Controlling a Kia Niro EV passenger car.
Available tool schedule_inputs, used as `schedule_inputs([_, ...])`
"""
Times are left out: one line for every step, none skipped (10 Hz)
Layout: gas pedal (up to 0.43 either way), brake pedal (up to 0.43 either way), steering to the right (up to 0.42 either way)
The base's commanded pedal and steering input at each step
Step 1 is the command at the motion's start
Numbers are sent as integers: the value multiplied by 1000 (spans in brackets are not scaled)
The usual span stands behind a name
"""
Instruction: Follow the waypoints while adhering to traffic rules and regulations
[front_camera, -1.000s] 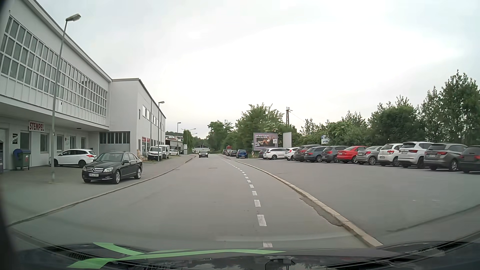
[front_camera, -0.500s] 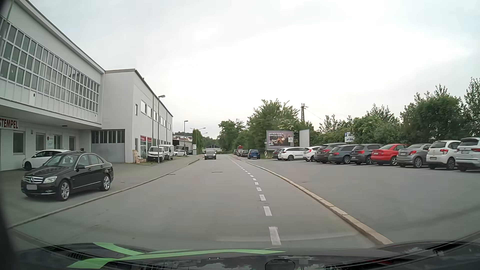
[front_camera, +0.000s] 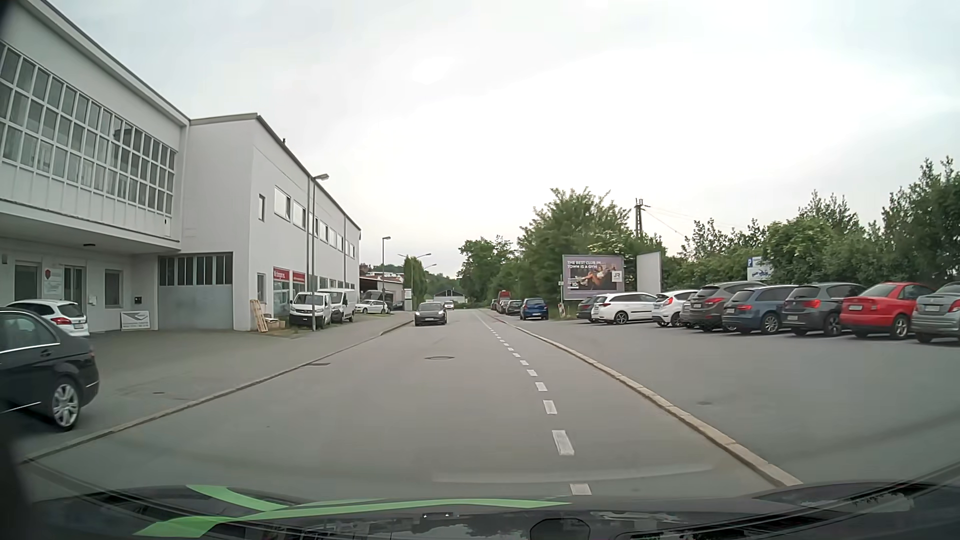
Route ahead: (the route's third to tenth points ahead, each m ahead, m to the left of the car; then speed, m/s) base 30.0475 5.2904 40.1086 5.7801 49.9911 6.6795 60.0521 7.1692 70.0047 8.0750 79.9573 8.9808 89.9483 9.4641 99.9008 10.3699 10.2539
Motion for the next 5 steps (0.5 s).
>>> schedule_inputs([47, 0, -37])
schedule_inputs([47, 0, -30])
schedule_inputs([47, 0, -21])
schedule_inputs([47, 0, -15])
schedule_inputs([47, 0, -11])
